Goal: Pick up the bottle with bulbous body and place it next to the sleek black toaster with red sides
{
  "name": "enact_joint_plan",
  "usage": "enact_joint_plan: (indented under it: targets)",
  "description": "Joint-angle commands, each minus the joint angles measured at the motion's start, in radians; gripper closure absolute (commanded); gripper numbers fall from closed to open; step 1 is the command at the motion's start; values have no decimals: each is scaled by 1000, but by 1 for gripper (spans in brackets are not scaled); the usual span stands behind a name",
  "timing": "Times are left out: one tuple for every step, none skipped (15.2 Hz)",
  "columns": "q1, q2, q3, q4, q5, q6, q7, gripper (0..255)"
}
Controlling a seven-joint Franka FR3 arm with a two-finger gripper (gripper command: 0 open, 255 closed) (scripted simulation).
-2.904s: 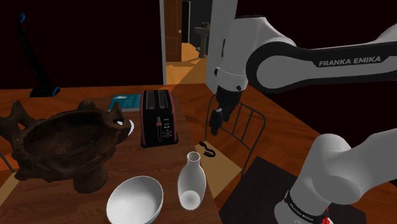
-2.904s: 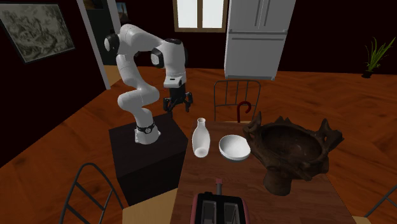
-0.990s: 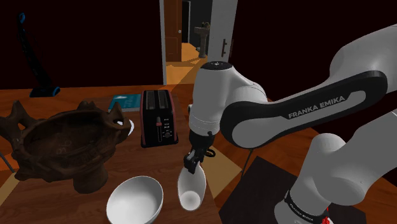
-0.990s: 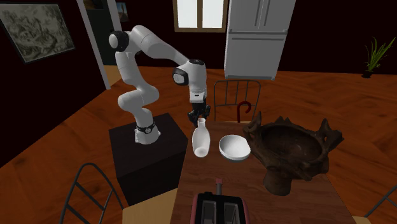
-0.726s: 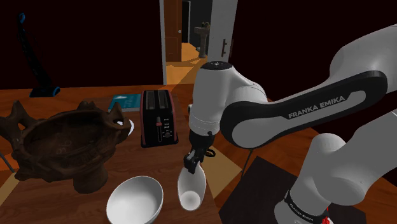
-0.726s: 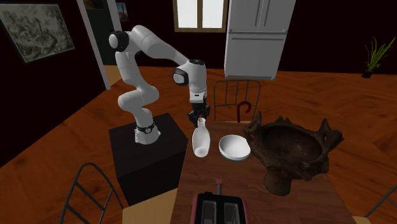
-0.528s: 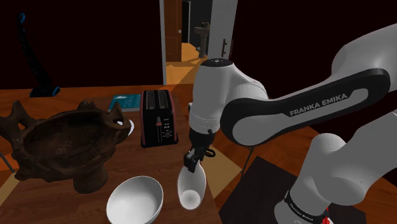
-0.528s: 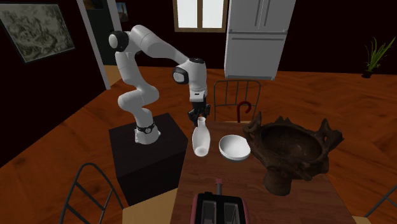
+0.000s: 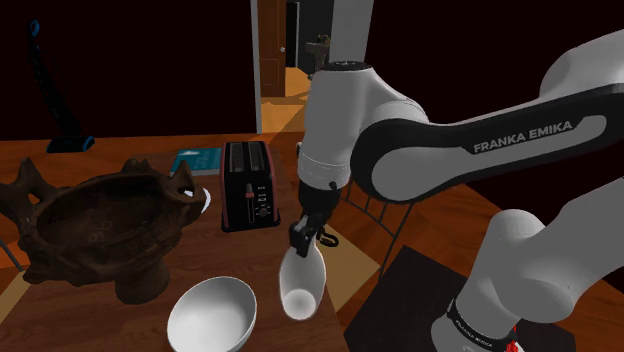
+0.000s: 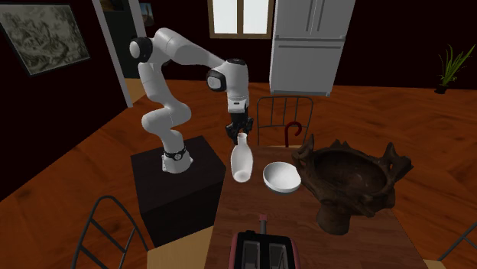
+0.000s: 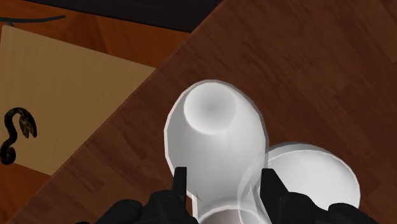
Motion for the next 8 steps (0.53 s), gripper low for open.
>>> enact_joint_plan:
  targets:
    - [-1,-8,-6,21,-2,-29,-2,255]
    - [-1,-11,-8,32,-3,-43,-2,255]
    - [-1,-14,-11,44,-4,-57,-2,255]
    - [-2,-16,-13,55,-5,-71,-3,255]
    - [-3,-18,-16,67,-7,-85,-3,255]
    - [-3,-20,-18,79,-8,-99,-3,255]
    - [-4,-22,-20,91,-9,-113,-3,255]
    - [-4,-23,-22,103,-11,-126,-3,255]
